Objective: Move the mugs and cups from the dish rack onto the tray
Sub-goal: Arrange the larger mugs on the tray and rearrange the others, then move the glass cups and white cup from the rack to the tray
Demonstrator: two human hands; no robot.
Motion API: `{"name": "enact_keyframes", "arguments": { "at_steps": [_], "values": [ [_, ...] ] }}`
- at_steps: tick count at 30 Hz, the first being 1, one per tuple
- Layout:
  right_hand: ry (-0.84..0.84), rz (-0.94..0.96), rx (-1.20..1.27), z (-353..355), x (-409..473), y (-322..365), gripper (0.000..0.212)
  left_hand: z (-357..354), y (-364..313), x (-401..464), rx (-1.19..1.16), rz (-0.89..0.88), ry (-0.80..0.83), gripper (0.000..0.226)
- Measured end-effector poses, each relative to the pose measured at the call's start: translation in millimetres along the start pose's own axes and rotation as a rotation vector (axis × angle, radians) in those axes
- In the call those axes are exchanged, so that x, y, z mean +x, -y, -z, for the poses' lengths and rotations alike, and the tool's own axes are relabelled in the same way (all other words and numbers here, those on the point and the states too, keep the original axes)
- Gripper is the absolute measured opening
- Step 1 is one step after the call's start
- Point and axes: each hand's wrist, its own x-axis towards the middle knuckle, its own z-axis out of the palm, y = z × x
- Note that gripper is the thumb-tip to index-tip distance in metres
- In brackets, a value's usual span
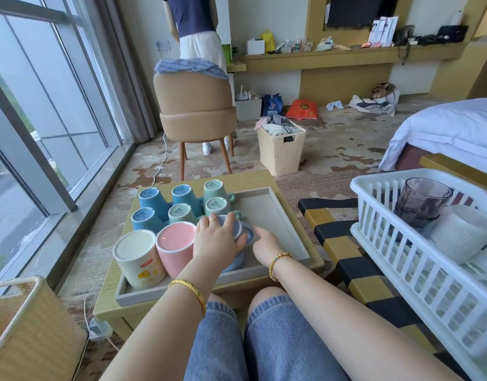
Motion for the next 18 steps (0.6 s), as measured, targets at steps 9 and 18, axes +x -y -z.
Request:
{"name": "enact_keyframes", "arguments": {
  "at_steps": [9, 18],
  "values": [
    [-0.302, 0.216, -0.028, 96, -8, 23, 0.050, 40, -56, 18, -0.254, -0.038, -0.182, 0.048],
    [-0.636, 0.161, -0.040, 226, -44, -46, 0.042, 64, -197, 22, -0.490, -0.302, -0.145, 0.047]
  ]
}}
